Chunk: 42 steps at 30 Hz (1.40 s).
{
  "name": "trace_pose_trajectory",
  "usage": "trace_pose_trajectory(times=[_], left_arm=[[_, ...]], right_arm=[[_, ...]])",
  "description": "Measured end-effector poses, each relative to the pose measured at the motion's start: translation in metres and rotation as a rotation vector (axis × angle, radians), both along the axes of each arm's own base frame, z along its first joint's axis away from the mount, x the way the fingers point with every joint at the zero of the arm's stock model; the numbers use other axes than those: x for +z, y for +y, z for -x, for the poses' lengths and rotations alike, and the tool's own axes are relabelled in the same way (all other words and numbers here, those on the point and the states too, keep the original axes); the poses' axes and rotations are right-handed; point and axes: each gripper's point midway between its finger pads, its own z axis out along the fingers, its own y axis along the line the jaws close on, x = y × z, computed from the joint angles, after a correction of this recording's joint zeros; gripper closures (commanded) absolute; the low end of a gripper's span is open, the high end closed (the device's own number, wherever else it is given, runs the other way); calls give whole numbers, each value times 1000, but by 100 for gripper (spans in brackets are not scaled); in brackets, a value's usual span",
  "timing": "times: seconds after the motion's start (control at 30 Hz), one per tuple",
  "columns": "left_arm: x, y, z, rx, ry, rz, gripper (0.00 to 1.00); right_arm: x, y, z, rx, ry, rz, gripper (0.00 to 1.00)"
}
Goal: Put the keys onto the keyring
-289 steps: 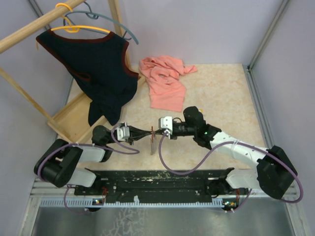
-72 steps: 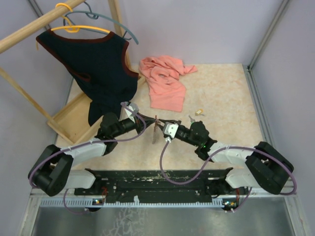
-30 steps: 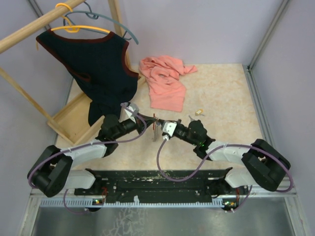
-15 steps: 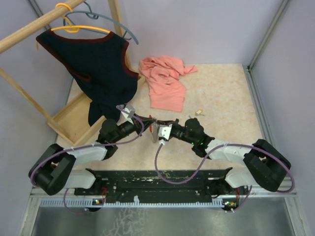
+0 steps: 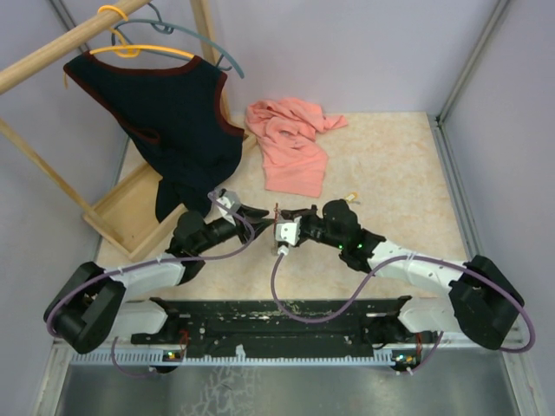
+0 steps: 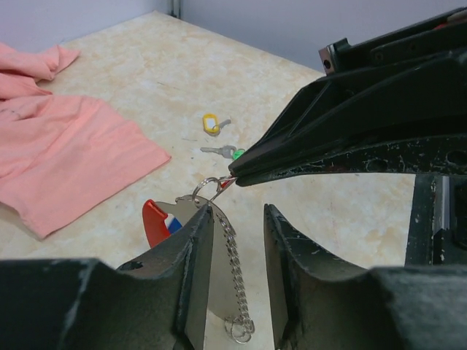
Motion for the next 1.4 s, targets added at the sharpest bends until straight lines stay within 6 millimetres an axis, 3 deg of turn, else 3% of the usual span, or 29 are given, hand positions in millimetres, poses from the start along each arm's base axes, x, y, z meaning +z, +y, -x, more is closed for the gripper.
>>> trace_pose_trajectory(times=[0.33, 0.5, 0.83, 1.2, 1.4], left_arm=[[-17, 4, -6, -47, -130, -171, 50], [-11, 5, -11, -95, -234, -220, 51], [-12, -10, -22, -224, -328, -287, 55], [-22, -18, -22, -308, -328, -338, 70], [-28, -20, -19, -347, -313, -350, 96]], right_arm=[[-5, -1, 5, 42, 4, 87, 100], [-5, -2, 8, 60, 3, 106, 100], [-4, 0, 12, 86, 3, 114, 100], [-3, 0, 13, 95, 1, 114, 100], [-1, -1, 15, 98, -3, 115, 100]])
